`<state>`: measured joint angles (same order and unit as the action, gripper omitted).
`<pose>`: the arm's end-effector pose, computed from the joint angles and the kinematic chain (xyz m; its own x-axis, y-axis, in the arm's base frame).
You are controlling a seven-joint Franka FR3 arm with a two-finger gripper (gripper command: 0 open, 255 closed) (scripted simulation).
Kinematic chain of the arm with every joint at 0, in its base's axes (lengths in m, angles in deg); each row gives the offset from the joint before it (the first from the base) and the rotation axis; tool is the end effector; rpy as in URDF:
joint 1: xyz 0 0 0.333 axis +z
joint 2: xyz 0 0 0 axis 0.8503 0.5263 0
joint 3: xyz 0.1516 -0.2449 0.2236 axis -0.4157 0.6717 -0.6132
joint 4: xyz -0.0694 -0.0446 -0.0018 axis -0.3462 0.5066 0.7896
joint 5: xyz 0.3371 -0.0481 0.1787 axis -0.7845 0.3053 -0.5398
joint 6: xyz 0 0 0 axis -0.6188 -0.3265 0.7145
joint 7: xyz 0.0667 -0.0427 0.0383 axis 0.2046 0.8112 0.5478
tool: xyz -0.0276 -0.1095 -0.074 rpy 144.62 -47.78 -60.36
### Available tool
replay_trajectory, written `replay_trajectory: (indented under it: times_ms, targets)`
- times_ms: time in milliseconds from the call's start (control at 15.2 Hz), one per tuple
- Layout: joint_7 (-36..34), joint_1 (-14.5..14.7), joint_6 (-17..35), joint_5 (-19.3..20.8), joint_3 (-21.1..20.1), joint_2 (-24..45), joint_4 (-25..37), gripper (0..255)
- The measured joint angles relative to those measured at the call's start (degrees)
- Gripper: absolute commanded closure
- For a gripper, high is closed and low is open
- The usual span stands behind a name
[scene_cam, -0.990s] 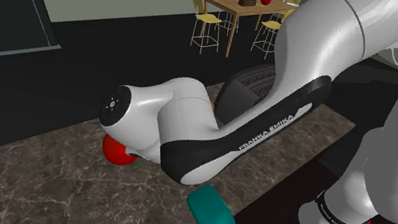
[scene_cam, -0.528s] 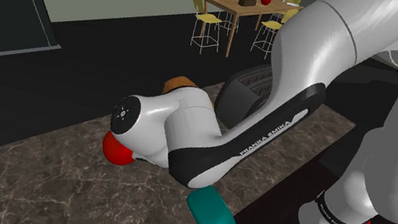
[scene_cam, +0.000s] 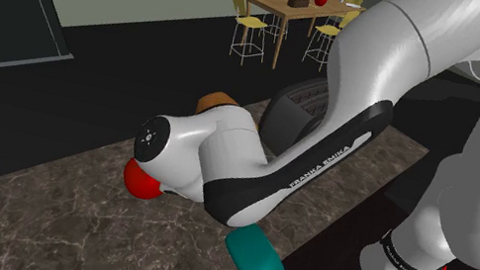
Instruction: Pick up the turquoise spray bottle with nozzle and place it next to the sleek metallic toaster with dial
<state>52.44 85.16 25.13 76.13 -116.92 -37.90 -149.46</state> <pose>0.3340 0.3943 0.3243 0.0132 0.8566 -0.5158 0.9999 -0.0125 0.0050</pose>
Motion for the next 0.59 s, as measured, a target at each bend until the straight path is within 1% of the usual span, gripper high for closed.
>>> replay_trajectory:
  times_ms: [396, 462, 594]
  targets:
    - [0.0, 0.0, 0.0, 0.0, 0.0, 0.0, 0.0, 255]
    - [0.0, 0.0, 0.0, 0.0, 0.0, 0.0, 0.0, 0]
    - [1.2, 0.1, 1.0, 0.0, -0.4, -0.2, -0.8, 0]
